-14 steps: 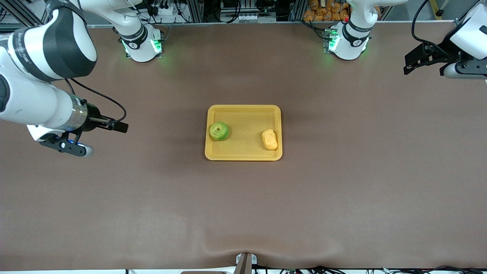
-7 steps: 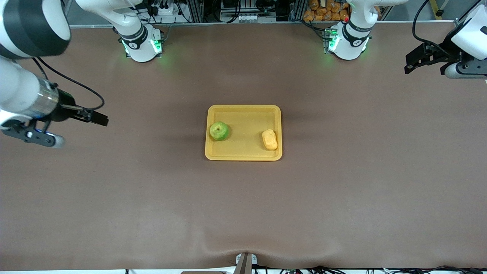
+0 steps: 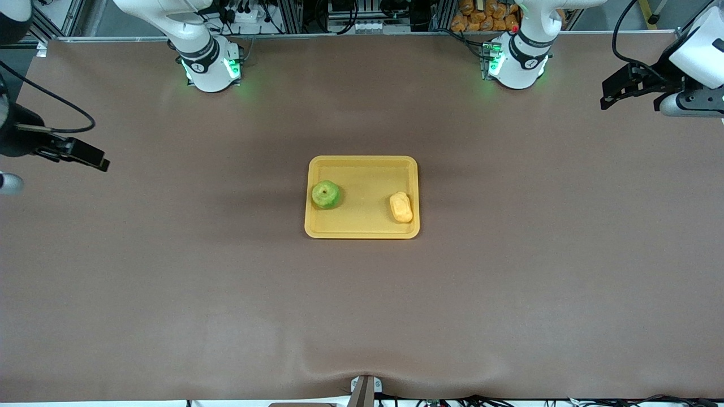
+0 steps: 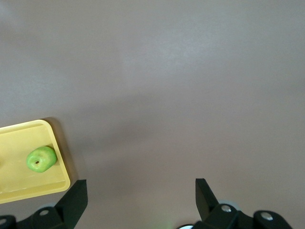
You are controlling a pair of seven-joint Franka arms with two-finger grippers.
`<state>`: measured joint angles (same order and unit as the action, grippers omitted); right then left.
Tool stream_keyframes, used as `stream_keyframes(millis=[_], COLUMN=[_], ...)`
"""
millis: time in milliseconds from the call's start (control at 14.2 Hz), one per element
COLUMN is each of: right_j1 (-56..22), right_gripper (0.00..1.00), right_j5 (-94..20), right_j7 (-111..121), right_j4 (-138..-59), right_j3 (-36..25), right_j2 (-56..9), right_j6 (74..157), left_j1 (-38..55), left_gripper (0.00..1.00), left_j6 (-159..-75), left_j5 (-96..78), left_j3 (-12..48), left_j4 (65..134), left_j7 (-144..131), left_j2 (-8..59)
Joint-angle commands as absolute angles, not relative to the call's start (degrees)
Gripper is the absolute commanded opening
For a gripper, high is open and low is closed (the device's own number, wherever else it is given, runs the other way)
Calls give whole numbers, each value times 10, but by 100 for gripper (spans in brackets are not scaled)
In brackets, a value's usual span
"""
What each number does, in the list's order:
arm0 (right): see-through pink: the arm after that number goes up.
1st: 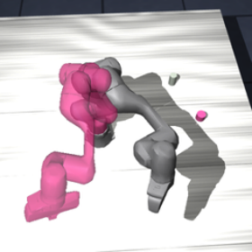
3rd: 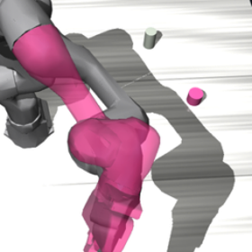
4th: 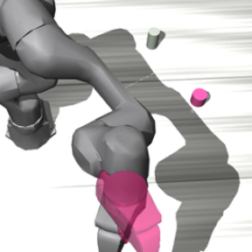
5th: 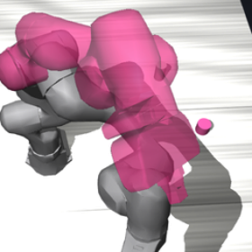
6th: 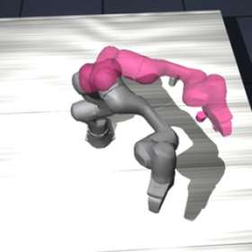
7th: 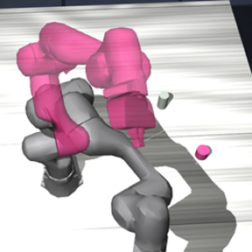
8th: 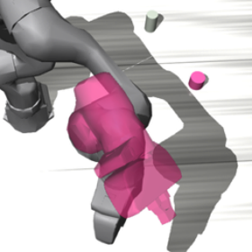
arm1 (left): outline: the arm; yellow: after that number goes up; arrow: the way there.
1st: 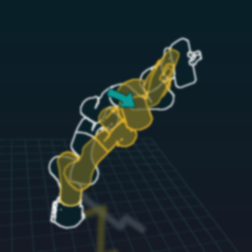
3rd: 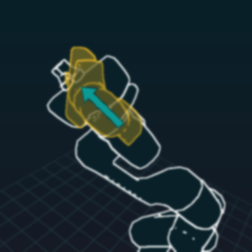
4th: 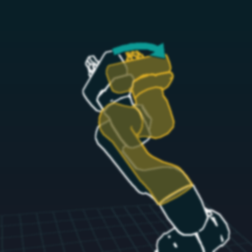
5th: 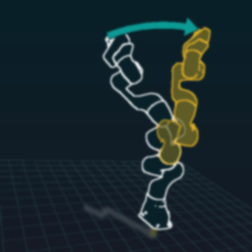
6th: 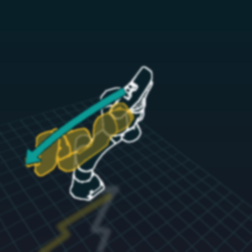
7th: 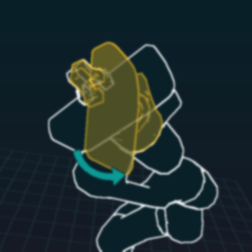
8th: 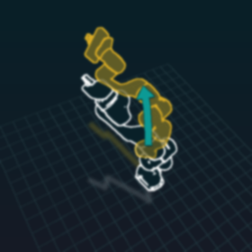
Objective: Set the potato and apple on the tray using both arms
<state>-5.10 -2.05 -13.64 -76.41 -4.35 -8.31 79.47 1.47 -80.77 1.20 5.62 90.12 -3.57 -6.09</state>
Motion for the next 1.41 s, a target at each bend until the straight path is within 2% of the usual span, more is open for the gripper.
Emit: stream_keyframes(millis=[0,212,565,1341], right_j1=[-34,-8,-8,7], right_gripper=[100,100,100,100], right_j5=[-14,-19,-17,-1], right_j7=[-111,-67,-53,-3], right_j4=[-796,-823,-927,-917], right_j3=[-35,-35,-35,-33], right_j2=[-48,-19,64,62], right_j6=[799,813,868,859], left_j1=[15,13,12,12], left_gripper=[100,100,100,100], left_j6=[-807,-807,-799,-798], left_j5=[4,4,4,11], left_j3=[57,57,53,52], left_j4=[907,907,904,890], left_j7=[-36,-36,-38,-38], left_j2=[-74,-74,-75,-70])
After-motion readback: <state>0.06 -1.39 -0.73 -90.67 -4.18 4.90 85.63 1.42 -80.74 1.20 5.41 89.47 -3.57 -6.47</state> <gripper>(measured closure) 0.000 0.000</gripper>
